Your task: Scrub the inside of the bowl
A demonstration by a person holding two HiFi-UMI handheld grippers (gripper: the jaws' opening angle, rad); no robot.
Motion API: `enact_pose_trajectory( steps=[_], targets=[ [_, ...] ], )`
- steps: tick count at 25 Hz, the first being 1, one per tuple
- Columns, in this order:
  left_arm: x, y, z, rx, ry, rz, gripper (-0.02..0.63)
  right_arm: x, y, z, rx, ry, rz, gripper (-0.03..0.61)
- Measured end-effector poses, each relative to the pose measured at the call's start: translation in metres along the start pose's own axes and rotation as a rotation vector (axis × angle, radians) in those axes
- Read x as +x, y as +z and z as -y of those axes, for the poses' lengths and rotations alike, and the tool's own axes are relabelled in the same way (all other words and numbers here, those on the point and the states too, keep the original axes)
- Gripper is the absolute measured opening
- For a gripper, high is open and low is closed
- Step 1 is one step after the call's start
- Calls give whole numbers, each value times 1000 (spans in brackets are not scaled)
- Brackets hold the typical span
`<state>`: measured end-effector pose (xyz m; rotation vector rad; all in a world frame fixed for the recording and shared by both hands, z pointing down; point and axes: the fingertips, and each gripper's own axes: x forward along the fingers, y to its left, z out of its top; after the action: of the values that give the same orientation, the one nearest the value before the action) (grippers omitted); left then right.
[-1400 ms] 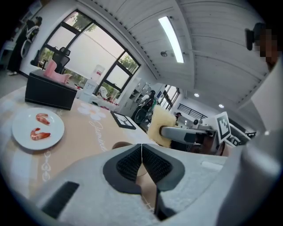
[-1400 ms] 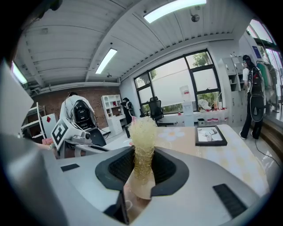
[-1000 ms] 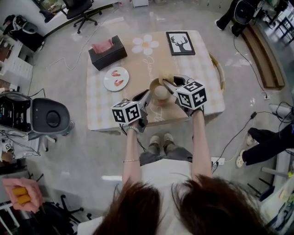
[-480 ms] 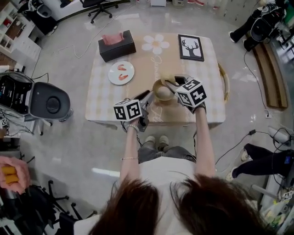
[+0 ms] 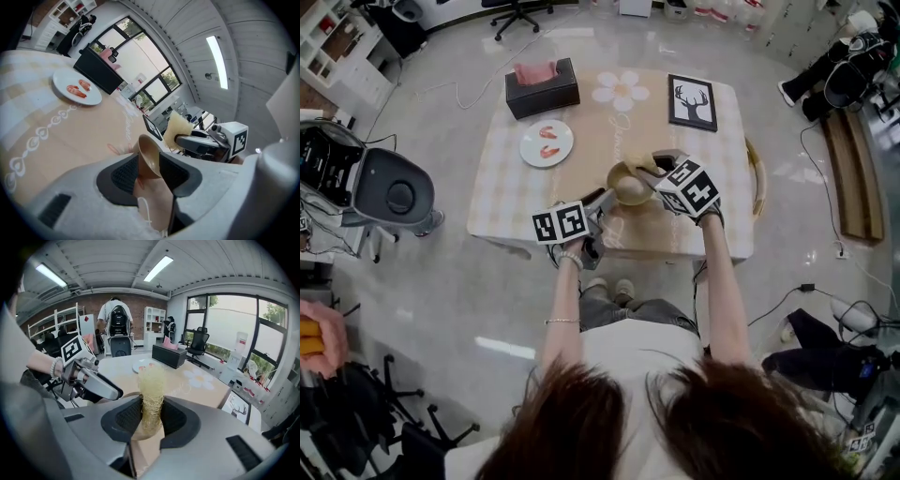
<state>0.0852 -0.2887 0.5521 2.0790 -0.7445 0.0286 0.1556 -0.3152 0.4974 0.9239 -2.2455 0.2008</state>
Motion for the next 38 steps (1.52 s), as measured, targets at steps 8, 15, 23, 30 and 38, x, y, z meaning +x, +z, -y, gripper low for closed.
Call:
enact_pose_trajectory(
  steps=[8, 15, 23, 30, 38],
  targets=[
    [3, -8, -3, -77, 11, 24, 143, 5, -8, -1, -123, 30, -73, 95],
    [5, -11, -4, -136, 13, 34, 143, 14, -10, -8, -276, 70, -150, 95],
    [10, -17, -3, -167, 6, -10, 143, 19, -10, -7, -530, 115, -273, 95],
    [12, -17, -1, -199, -2, -31, 143, 25, -19, -8, -653, 156, -355, 95],
    [16, -20, -2, -241, -18, -41, 143, 31, -16, -2, -874, 183, -452, 95]
  ],
)
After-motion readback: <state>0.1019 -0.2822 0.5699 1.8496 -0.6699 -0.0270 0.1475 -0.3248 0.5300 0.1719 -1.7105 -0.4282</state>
